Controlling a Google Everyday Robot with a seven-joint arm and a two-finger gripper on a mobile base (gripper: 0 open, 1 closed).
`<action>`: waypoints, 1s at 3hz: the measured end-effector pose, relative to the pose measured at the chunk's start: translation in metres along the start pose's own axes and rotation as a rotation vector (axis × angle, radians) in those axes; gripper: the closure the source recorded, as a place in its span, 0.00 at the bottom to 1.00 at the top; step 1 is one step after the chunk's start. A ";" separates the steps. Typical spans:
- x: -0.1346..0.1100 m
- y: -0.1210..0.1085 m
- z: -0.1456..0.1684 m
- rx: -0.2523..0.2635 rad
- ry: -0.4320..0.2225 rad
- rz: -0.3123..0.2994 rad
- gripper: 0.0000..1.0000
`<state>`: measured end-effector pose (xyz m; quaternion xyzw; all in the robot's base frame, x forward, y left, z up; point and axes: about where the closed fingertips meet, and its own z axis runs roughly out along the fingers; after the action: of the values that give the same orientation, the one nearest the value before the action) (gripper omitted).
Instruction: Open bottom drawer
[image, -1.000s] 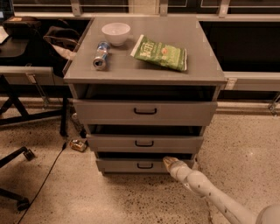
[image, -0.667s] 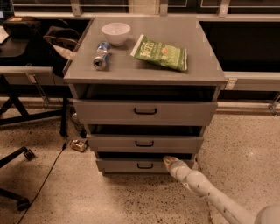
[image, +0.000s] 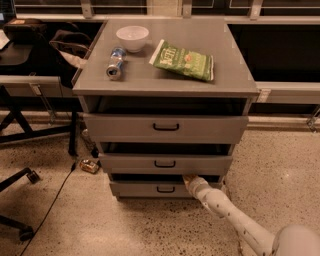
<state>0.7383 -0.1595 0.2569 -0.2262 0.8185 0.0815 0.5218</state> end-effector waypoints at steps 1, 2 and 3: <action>0.000 0.000 0.000 0.000 0.000 0.000 1.00; 0.002 0.002 0.005 0.020 0.010 -0.019 1.00; 0.005 0.003 0.012 0.046 0.015 -0.025 1.00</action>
Offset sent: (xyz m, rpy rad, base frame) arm 0.0069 0.0047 -0.0104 -0.0755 -0.0112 -0.0318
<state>0.7452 -0.1541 0.2465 -0.2248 0.8212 0.0546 0.5217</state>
